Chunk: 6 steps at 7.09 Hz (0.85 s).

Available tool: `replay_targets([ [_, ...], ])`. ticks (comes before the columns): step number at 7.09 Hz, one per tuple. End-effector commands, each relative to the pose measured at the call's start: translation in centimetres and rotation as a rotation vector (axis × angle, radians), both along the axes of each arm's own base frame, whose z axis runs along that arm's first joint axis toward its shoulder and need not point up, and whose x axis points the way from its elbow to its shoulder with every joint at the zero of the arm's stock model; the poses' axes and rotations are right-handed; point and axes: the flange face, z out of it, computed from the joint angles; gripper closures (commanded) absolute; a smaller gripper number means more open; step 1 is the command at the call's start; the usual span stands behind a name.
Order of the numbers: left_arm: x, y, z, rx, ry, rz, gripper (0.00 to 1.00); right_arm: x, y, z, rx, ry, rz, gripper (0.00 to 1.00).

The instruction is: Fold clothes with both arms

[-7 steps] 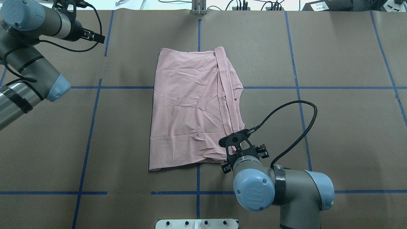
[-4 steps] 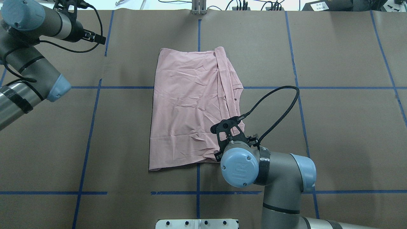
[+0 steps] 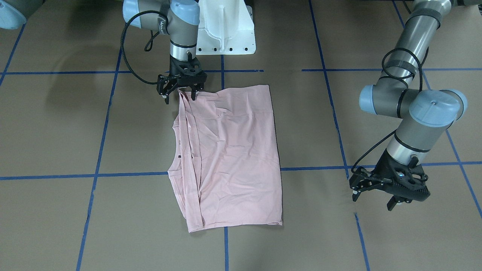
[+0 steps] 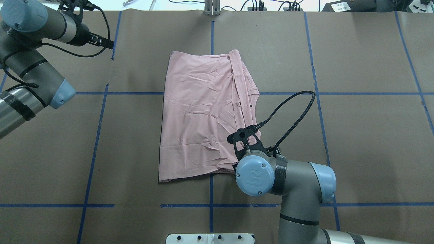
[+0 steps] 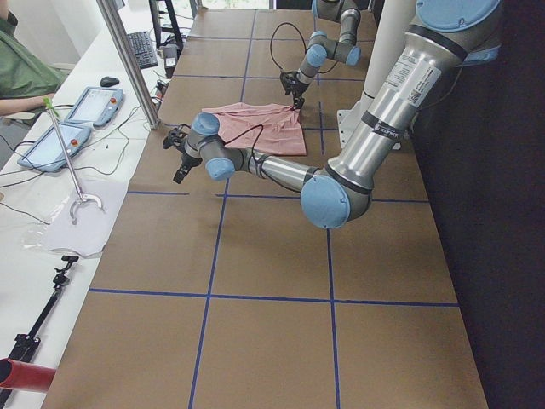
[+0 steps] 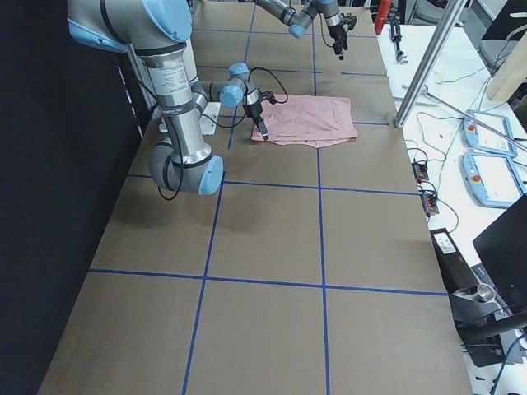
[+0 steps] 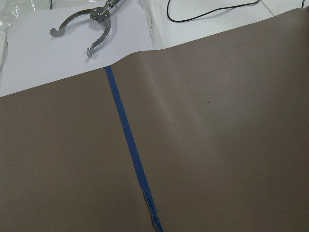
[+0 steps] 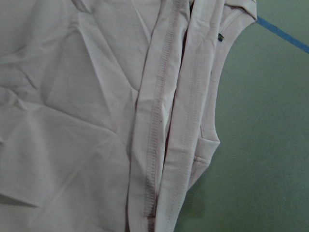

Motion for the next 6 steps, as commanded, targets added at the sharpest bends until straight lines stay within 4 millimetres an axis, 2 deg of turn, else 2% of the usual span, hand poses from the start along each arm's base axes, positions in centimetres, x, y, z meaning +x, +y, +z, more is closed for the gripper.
replay_targets([
  [1,0.1,0.0,0.0,-0.001,0.0,0.001,0.0,0.7,-0.9,1.0,-0.007,0.057,0.001,0.0],
  [3,0.1,0.0,0.0,-0.001,0.0,0.001,0.0,2.5,-2.7,2.3,-0.051,0.133,0.015,0.0],
  [4,0.1,0.0,0.0,-0.001,0.0,0.001,0.0,3.3,-3.3,3.8,-0.063,0.165,0.018,0.0],
  [5,0.1,0.1,0.0,0.0,0.001,0.001,0.0,4.7,-3.3,6.1,-0.073,0.198,0.025,0.0],
  [6,0.1,0.1,0.0,0.0,0.001,0.001,0.0,6.1,-3.0,5.2,-0.066,0.17,0.027,0.0],
])
